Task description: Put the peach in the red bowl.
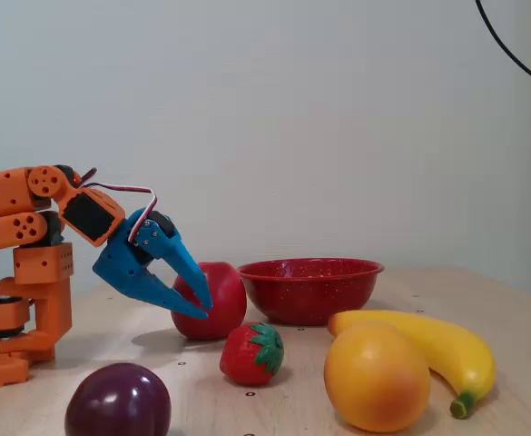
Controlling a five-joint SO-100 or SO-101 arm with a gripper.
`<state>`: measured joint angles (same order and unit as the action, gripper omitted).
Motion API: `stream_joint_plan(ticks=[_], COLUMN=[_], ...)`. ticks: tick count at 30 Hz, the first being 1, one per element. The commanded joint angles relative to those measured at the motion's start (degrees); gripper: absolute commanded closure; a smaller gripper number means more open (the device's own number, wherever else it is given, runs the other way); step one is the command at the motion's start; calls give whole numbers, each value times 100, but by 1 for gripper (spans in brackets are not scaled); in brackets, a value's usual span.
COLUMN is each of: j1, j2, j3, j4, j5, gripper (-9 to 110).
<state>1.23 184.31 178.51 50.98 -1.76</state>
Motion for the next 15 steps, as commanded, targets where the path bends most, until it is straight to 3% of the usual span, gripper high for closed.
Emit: stream_joint_plan(ticks=[1, 15], j1=[-44, -62], j2=[79, -167], j3=[18, -35], j4=[-53, -193], j5=[167, 237], gripper=[101, 101])
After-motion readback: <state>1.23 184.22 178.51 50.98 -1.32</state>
